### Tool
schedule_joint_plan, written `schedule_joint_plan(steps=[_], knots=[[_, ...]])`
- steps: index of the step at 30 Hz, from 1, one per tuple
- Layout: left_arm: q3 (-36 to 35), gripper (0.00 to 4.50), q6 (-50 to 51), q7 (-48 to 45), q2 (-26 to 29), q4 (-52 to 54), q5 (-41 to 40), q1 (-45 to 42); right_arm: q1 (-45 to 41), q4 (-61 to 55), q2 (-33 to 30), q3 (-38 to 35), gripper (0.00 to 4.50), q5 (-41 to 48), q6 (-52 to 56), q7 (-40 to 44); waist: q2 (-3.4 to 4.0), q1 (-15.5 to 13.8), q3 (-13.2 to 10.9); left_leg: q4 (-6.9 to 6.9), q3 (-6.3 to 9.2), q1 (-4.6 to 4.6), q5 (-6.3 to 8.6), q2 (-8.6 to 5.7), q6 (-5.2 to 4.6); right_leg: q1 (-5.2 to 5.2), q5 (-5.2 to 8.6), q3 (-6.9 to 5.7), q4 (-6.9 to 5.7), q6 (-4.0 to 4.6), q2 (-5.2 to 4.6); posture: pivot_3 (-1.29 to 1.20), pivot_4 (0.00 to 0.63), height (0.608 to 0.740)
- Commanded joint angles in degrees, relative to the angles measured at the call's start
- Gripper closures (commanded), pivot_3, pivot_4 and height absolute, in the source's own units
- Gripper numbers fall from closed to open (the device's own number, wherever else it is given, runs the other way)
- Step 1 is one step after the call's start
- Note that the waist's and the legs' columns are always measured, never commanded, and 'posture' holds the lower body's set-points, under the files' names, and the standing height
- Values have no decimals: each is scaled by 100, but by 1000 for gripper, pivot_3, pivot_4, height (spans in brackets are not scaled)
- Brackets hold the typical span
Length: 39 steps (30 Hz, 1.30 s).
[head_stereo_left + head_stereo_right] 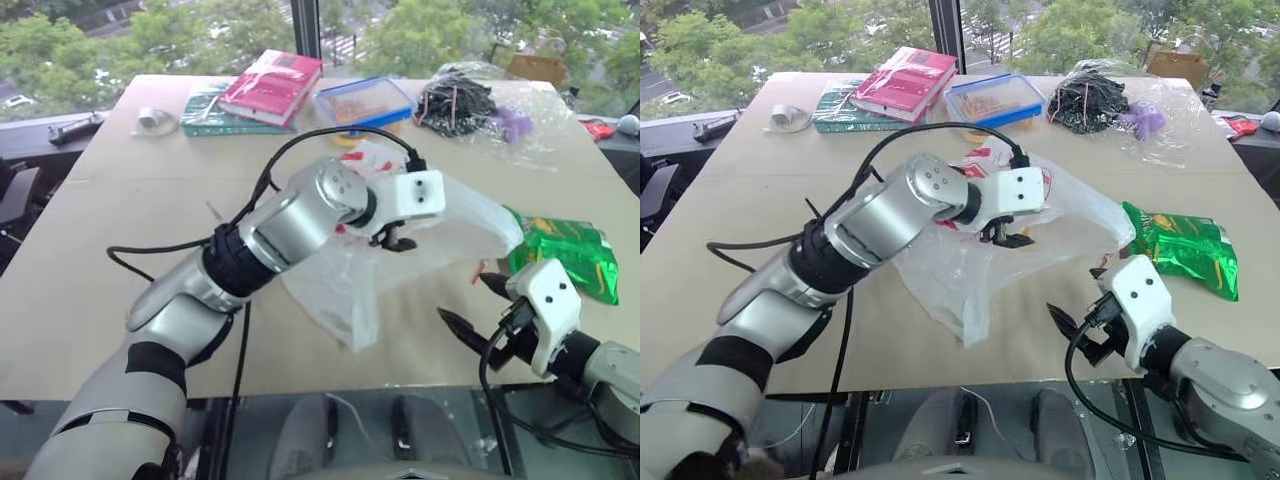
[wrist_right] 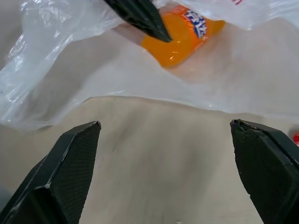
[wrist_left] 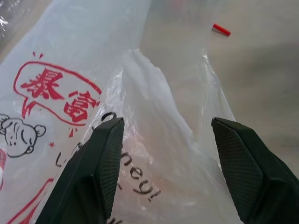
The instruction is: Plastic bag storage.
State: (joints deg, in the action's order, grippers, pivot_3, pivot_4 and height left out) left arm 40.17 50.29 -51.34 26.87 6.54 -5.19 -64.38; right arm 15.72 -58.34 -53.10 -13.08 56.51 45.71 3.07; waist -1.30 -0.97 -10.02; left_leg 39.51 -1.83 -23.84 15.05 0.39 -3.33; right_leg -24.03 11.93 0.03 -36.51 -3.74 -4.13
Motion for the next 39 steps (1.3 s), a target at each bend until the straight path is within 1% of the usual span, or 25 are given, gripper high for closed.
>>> schedule_joint_plan(steps=[1,2,4,5,7,8,10,12,13,15,17,19,20,22,24,25,27,29,30,32,33,35,37,39], knots=[[-648,1361,173,127,-345,-96,-181,9,76,-166,-13,-149,0,10,-174,-20,-2,9,-1,1,0,-2,1,0,-1,0,-1,0,3,-1,0,0,150,740],[-827,1361,423,121,-462,-172,-317,-3,88,-166,31,-202,0,-14,-175,-18,-2,9,-1,2,-1,-2,1,0,-3,0,-5,0,3,-9,0,0,150,740],[-1742,1361,988,134,-1024,-647,-990,-113,73,-68,202,-352,0,-224,-297,83,-2,10,-1,3,0,-1,1,1,-2,0,-7,-1,1,-15,1,0,150,740],[-2069,1361,1364,238,-1218,-900,-1131,-230,30,29,350,-443,0,-251,-415,111,-2,10,-1,4,1,-1,1,1,-2,0,0,-3,1,-28,1,0,150,740],[-2376,1361,1569,409,-1491,-1286,-1221,-408,-43,347,562,-672,0,-241,-612,317,-4,15,-2,8,3,-1,1,1,-3,1,4,-5,0,-37,3,0,150,740],[-2516,1361,1699,465,-1533,-1323,-1295,-411,-20,442,634,-776,0,-265,-683,450,-3,20,-1,9,3,0,2,-2,-3,4,5,-4,0,-39,3,0,150,740],[-2956,1361,2398,623,-1682,-1560,-1544,-485,14,668,753,-1026,0,-223,-789,701,0,29,0,8,-1,3,3,-2,-4,4,4,1,0,-39,3,0,150,740],[-3219,1361,2809,747,-1733,-1687,-1695,-570,-47,930,720,-1203,0,-239,-799,936,0,34,0,7,-1,3,3,0,-5,3,1,0,-1,-32,6,0,150,740],[-3267,1361,2923,759,-1709,-1715,-1750,-598,-131,1062,630,-1246,0,-266,-748,1036,-1,34,-1,7,-1,3,3,0,-5,2,-1,0,-2,-30,6,0,150,740],[-2950,1361,2724,617,-1438,-1342,-1755,-423,-227,1292,415,-1255,0,-466,-715,1358,0,36,-1,7,-3,3,3,0,-5,1,-6,1,-2,-22,5,0,150,740],[-2370,1361,2075,423,-1000,-514,-1585,-119,-185,1420,273,-1320,0,-609,-726,1666,1,41,-1,6,-5,4,3,0,-5,0,-6,4,-4,-20,5,0,150,740],[-1804,1361,813,55,-427,276,-1190,202,-355,1574,205,-1239,0,-718,-746,1829,3,36,0,-7,-6,8,3,3,-4,-1,-7,9,-3,-17,5,0,150,740],[-1546,1361,-52,45,-125,636,-790,438,-475,1673,228,-1203,0,-739,-774,1894,3,36,0,-11,-9,9,2,4,-2,-3,-7,13,-3,-15,4,0,150,740],[-1188,1361,-2051,215,423,759,154,912,-950,1875,299,-874,0,-850,-726,1860,8,37,2,-11,-16,13,1,4,1,-4,-8,18,-1,-12,0,0,150,740],[-1053,1361,-3649,469,713,785,821,1342,-1279,2000,308,-729,0,-846,-661,1958,11,21,4,-9,-28,14,1,3,0,-5,2,31,0,6,-2,0,150,740],[-1056,1361,-4221,561,791,766,1027,1522,-1397,2060,294,-688,0,-828,-641,2067,11,10,4,-10,-31,17,2,2,-1,-4,2,33,0,9,-4,0,150,740],[-1114,1361,-4655,480,882,759,1106,1853,-1429,2210,242,-562,0,-992,-677,2322,9,-34,3,-8,-29,11,2,1,-3,-4,2,28,1,10,-9,0,150,740],[-1229,1361,-4534,342,856,818,1002,2087,-1337,2320,177,-397,0,-1340,-747,2463,9,-73,4,-4,-27,7,6,-1,-10,-2,2,22,7,9,-12,0,150,740],[-1319,1361,-4133,273,801,902,878,2109,-1314,2292,203,-433,0,-1350,-729,2489,9,-85,4,-4,-28,7,9,-1,-15,1,2,20,12,8,-12,0,150,740],[-1570,1361,-3032,24,656,984,333,1995,-1435,2217,343,-618,0,-1076,-615,2458,9,-84,3,2,-33,0,13,-2,-21,0,-8,21,15,-11,-11,0,150,740],[-1654,1361,-2645,-79,608,1007,145,1938,-1483,2202,387,-680,0,-990,-576,2451,9,-69,3,4,-33,-1,13,-2,-22,0,-11,21,15,-17,-9,0,150,740],[-1760,1361,-2215,-260,554,934,-54,1803,-1551,2244,400,-697,0,-1000,-545,2481,9,-41,3,8,-32,1,14,0,-22,0,-11,20,13,-21,-5,0,150,740],[-1762,1361,-1770,-550,574,988,-305,1672,-1554,2345,373,-541,0,-1249,-586,2504,9,-19,3,8,-26,5,13,0,-22,2,-10,15,8,-21,-1,0,150,740],[-1838,1361,-1144,-881,643,1128,-745,1562,-1631,2257,444,-463,0,-1213,-514,2445,9,17,4,8,-26,6,13,1,-22,2,-10,16,6,-22,0,0,150,740]])
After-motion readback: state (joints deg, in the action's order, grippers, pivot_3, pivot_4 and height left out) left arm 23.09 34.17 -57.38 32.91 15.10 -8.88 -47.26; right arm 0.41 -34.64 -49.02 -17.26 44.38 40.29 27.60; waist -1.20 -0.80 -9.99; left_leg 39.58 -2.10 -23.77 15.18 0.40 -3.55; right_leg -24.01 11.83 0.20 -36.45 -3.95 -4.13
